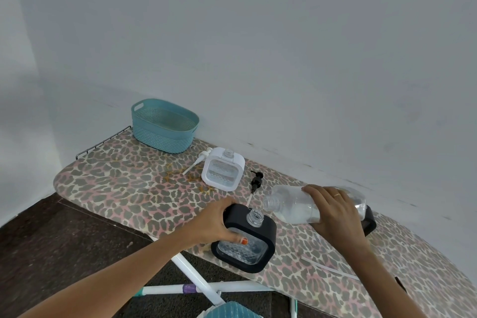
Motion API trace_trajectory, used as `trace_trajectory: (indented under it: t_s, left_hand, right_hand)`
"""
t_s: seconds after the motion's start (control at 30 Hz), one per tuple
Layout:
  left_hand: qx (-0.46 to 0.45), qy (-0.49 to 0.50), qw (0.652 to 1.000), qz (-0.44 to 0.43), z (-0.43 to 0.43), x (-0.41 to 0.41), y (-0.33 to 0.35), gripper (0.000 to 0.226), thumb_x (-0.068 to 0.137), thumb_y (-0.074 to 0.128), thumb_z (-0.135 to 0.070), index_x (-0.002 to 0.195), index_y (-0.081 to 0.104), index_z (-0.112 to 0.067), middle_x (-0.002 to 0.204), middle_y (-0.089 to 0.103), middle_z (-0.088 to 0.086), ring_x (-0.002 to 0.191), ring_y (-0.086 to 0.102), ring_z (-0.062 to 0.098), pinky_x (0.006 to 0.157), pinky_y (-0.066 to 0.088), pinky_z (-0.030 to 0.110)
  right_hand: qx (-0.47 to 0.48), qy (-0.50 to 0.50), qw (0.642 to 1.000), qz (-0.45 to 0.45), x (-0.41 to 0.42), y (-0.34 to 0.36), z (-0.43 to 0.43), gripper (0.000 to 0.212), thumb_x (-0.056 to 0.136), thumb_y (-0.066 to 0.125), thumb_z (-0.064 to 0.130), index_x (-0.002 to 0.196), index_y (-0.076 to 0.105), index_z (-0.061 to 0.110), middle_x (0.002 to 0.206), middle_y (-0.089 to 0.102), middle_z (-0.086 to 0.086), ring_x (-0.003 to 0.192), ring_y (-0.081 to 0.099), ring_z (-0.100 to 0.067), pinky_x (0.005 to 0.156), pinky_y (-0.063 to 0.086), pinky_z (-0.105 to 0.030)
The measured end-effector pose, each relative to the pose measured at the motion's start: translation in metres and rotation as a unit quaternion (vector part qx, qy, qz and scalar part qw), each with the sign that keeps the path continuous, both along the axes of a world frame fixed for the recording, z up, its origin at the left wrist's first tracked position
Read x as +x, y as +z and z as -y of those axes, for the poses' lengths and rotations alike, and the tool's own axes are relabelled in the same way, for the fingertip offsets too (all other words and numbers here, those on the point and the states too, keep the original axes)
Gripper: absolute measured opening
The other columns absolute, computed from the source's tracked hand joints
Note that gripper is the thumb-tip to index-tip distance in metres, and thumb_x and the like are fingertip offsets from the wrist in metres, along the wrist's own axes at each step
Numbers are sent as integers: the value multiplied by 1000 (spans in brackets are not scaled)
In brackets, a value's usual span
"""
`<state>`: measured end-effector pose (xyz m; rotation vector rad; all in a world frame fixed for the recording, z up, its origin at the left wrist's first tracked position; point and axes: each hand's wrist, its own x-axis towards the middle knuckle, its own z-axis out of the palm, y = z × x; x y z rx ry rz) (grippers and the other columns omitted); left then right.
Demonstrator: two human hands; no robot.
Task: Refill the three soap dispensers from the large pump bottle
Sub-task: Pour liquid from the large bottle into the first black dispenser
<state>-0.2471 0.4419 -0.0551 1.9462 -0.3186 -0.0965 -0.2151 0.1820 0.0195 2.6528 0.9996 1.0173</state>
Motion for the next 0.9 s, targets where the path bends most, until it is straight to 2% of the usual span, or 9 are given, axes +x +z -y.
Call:
trace_trajectory:
  t_s: [0.1, 0.27, 0.37, 0.5, 0.57, 0.67, 0.73, 0.8, 0.9]
  left_hand:
    - [4, -1, 1000, 2, 1, 0, 1, 48, 61, 85, -17, 93, 51, -27, 95, 64, -5, 89, 62, 6, 78, 48, 13]
    - [5, -2, 1000, -5, 4, 2, 2, 50, 62, 84, -17, 100, 52, -20, 103, 65, 5, 95, 63, 14, 87, 51, 27]
    - [1, -5, 1000, -8, 6, 1, 4, 49, 63, 83, -16, 100, 51, -22, 104, 65, 4, 96, 63, 13, 88, 51, 28]
    - [2, 4, 1000, -2, 10, 4, 6, 52, 63, 83, -18, 104, 52, -20, 102, 63, -4, 96, 62, 10, 88, 50, 25]
    - [5, 11, 1000, -3, 11, 8, 6, 55, 61, 84, -21, 106, 53, -17, 105, 64, -2, 97, 62, 11, 90, 51, 27]
    - [1, 12, 1000, -9, 14, 18, 1, 59, 58, 86, -25, 108, 55, -16, 106, 65, 0, 98, 63, 10, 92, 51, 34]
    - [-2, 15, 1000, -12, 19, 24, 0, 59, 57, 86, -27, 106, 55, -17, 106, 66, -1, 98, 63, 9, 91, 52, 33]
    - [-7, 20, 1000, -16, 25, 31, 1, 58, 57, 86, -27, 105, 54, -19, 105, 65, -2, 97, 63, 9, 90, 52, 31]
    - [-6, 31, 999, -16, 37, 44, 3, 54, 58, 86, -25, 101, 52, -25, 102, 64, -6, 96, 62, 10, 87, 51, 28]
  right_hand:
    - [5, -3, 1000, -8, -3, -6, -1, 83, 33, 93, 20, 103, 49, 15, 90, 72, -5, 72, 68, -26, 61, 53, -33]
    - [40, -7, 999, -20, -10, -15, -3, 81, 34, 93, 26, 101, 49, 14, 87, 72, -4, 70, 68, -25, 61, 54, -32]
    - [81, -19, 996, -38, -14, -19, -2, 81, 37, 93, 30, 102, 48, 15, 87, 71, -5, 71, 68, -26, 59, 54, -31]
    - [167, -53, 983, -60, -22, -25, 2, 71, 48, 89, 34, 103, 52, 11, 83, 69, -8, 67, 67, -28, 51, 49, -30]
    - [244, -93, 961, -89, -26, -30, 5, 71, 48, 91, 28, 105, 57, 5, 87, 69, -12, 72, 67, -31, 54, 45, -28]
    - [391, -133, 896, -162, -34, -41, 13, 72, 54, 89, 28, 113, 55, 4, 98, 65, -11, 85, 61, -29, 64, 42, -29]
    - [455, -138, 862, -177, -41, -49, 19, 70, 55, 89, 31, 109, 53, 4, 93, 60, -4, 82, 55, -23, 61, 38, -25]
    - [513, -150, 825, -183, -47, -55, 26, 58, 57, 88, 23, 100, 52, 6, 84, 56, 2, 79, 53, -23, 58, 35, -21]
    - [562, -160, 790, -187, -56, -63, 34, 51, 57, 87, 18, 88, 47, 17, 77, 54, 2, 74, 53, -26, 60, 38, -27]
